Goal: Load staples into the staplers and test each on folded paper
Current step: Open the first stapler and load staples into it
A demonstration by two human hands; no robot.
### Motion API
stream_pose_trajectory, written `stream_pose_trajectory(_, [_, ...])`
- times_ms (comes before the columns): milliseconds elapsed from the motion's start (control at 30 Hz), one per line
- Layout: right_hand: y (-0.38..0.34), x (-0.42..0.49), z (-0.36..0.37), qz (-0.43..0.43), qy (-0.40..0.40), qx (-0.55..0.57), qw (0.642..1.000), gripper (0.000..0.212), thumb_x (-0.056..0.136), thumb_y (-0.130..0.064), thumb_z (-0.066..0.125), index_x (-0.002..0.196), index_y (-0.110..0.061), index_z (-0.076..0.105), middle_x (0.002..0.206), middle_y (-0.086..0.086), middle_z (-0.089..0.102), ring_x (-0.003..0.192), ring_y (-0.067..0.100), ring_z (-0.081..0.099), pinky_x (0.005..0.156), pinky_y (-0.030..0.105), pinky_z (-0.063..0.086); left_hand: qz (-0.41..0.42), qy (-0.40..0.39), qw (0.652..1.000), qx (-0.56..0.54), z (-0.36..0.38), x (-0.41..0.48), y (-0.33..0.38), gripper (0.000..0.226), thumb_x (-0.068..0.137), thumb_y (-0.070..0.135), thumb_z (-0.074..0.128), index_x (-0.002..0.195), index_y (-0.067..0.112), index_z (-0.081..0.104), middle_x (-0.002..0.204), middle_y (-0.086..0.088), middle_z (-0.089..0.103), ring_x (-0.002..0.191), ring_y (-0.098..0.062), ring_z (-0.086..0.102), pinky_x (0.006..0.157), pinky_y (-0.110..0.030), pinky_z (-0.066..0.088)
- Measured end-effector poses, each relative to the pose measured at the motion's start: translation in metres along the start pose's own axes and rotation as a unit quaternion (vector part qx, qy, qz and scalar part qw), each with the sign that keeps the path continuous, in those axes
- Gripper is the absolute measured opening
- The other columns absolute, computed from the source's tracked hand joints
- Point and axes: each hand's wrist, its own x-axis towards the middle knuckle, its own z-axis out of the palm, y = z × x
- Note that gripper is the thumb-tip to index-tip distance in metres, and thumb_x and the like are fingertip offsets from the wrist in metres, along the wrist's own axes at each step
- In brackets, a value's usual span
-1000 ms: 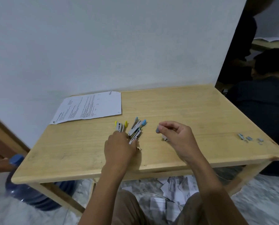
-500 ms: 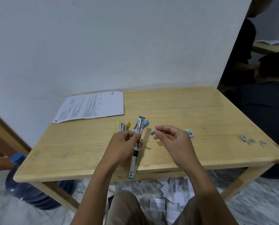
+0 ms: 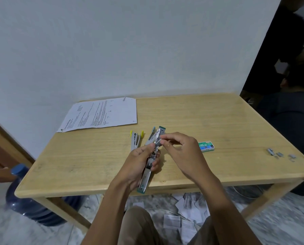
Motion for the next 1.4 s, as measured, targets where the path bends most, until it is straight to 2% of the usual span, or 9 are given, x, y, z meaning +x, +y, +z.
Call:
stream_pose_trajectory(100, [-0.002,0.003,0.0,-0.021,-0.006,-0.04,0.999,0.013,0.089,-0.02,0.07,0.101,-0.023,0.076,0.092,-0.013,0.071,0.085,0.002,0.063,0.077,0.016,0.049,0.002,0.002,1.0,-0.001,-0.003,0.004,-0.002,0.03,0.1,0.024,0.049,0.106,-0.003,0.06,0.062,-0.011,0.046,0.046,-0.014,0.039,0.047,-0.022,0.036])
stream_pose_trajectory(300, [-0.002,0.009,0.003,-0.031,-0.028,-0.115,0.993,0.015,0.09,-0.027,0.069,0.103,-0.025,0.076,0.1,-0.012,0.069,0.096,0.006,0.062,0.087,0.033,0.052,0.003,-0.02,1.0,-0.002,-0.004,0.004,-0.004,0.03,0.1,0.025,0.05,0.082,0.002,0.058,0.057,-0.011,0.043,0.047,-0.018,0.036,0.053,-0.031,0.031])
stream_pose_trajectory(433, [0.002,0.009,0.009,-0.022,-0.018,-0.157,0.987,0.02,0.091,-0.029,0.067,0.109,-0.024,0.075,0.105,-0.01,0.06,0.103,0.008,0.057,0.088,0.027,0.048,0.004,-0.025,1.0,-0.006,-0.006,0.006,-0.006,0.03,0.101,0.024,0.049,0.079,0.005,0.06,0.057,-0.012,0.043,0.047,-0.018,0.036,0.054,-0.032,0.028])
stream_pose_trajectory(567, [0.001,0.007,0.014,0.007,0.002,-0.123,0.992,0.026,0.09,-0.026,0.069,0.116,-0.026,0.069,0.101,-0.01,0.059,0.091,0.007,0.057,0.079,0.021,0.047,-0.009,-0.03,0.999,-0.012,-0.007,0.006,-0.005,0.031,0.102,0.023,0.047,0.079,0.004,0.057,0.057,-0.011,0.043,0.046,-0.017,0.037,0.054,-0.031,0.029])
stream_pose_trajectory(667, [0.001,0.005,0.018,0.033,0.032,-0.09,0.995,0.017,0.087,-0.025,0.071,0.101,-0.028,0.064,0.096,-0.012,0.06,0.085,0.002,0.055,0.07,0.016,0.044,-0.017,-0.032,0.999,-0.027,-0.006,0.006,-0.004,0.03,0.102,0.021,0.046,0.081,0.002,0.056,0.057,-0.011,0.042,0.046,-0.017,0.037,0.054,-0.03,0.03])
stream_pose_trajectory(767, [0.003,0.001,0.017,0.017,0.026,-0.119,0.992,0.006,0.09,-0.03,0.067,0.096,-0.028,0.065,0.1,-0.012,0.06,0.088,0.003,0.055,0.073,0.021,0.045,-0.019,-0.031,0.999,-0.035,-0.006,0.005,-0.003,0.029,0.102,0.021,0.045,0.083,0.001,0.055,0.058,-0.011,0.042,0.046,-0.017,0.037,0.053,-0.028,0.032])
stream_pose_trajectory(833, [0.007,-0.003,0.012,-0.016,0.009,-0.144,0.989,0.011,0.094,-0.034,0.061,0.101,-0.028,0.067,0.105,-0.012,0.058,0.095,0.004,0.055,0.077,0.023,0.045,-0.019,-0.024,0.999,-0.039,-0.006,0.006,-0.003,0.027,0.102,0.02,0.045,0.087,0.001,0.056,0.06,-0.011,0.043,0.046,-0.016,0.038,0.049,-0.025,0.034])
stream_pose_trajectory(1133, [0.012,0.002,-0.014,-0.143,-0.145,-0.345,0.916,0.033,0.101,-0.043,0.039,0.126,-0.037,0.059,0.138,-0.012,0.042,0.126,0.007,0.035,0.093,0.028,0.03,-0.019,-0.036,0.999,-0.035,-0.007,0.006,-0.003,0.029,0.104,0.021,0.043,0.092,-0.001,0.058,0.06,-0.011,0.043,0.048,-0.018,0.036,0.055,-0.031,0.029])
stream_pose_trajectory(1400, [0.011,0.027,-0.02,-0.151,-0.116,-0.43,0.883,0.041,0.101,-0.048,0.033,0.131,-0.035,0.057,0.147,-0.003,0.04,0.135,0.017,0.034,0.106,0.043,0.034,-0.006,0.003,1.0,-0.027,-0.005,0.006,-0.002,0.025,0.103,0.016,0.043,0.102,-0.004,0.059,0.07,-0.011,0.05,0.049,-0.013,0.043,0.045,-0.021,0.037])
